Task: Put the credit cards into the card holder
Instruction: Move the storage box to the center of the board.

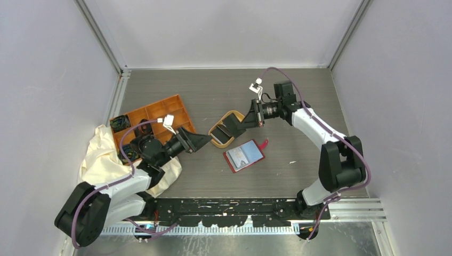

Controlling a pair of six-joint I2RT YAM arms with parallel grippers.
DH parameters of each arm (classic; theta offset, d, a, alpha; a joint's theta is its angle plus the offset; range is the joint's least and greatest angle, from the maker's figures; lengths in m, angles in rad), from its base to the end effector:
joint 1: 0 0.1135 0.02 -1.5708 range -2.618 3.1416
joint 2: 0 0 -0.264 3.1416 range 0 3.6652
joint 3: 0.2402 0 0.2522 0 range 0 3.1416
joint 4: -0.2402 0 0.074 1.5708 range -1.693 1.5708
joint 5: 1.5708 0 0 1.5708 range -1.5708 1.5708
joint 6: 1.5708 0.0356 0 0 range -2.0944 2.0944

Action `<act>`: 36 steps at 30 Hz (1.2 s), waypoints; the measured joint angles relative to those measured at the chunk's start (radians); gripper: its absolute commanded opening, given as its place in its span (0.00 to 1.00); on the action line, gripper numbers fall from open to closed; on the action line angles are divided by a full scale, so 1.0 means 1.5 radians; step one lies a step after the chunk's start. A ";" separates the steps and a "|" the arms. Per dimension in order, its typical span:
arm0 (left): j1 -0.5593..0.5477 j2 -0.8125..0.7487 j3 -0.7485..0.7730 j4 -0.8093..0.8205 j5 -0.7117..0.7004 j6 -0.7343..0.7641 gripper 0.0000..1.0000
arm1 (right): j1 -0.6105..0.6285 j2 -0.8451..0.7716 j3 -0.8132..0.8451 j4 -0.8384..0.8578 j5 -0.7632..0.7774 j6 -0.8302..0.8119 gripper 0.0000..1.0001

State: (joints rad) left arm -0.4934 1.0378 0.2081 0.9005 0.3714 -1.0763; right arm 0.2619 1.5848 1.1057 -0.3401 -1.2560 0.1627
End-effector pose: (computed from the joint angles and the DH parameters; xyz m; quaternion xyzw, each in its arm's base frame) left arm 0.1721 -0.1072 0.2083 -0.0631 0.6805 -0.5973 0.4198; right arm 0.3069 0.1173 0.2557 -0.2527 0.7411 0.5968 0.1752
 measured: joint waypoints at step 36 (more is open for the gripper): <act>-0.065 0.142 0.106 0.115 0.033 0.005 0.00 | 0.073 -0.058 0.044 -0.124 0.066 -0.210 0.57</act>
State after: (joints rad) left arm -0.5911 1.2514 0.3672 1.0725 0.4206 -1.0695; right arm 0.3714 1.4979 1.1713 -0.5262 -1.1564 -0.1520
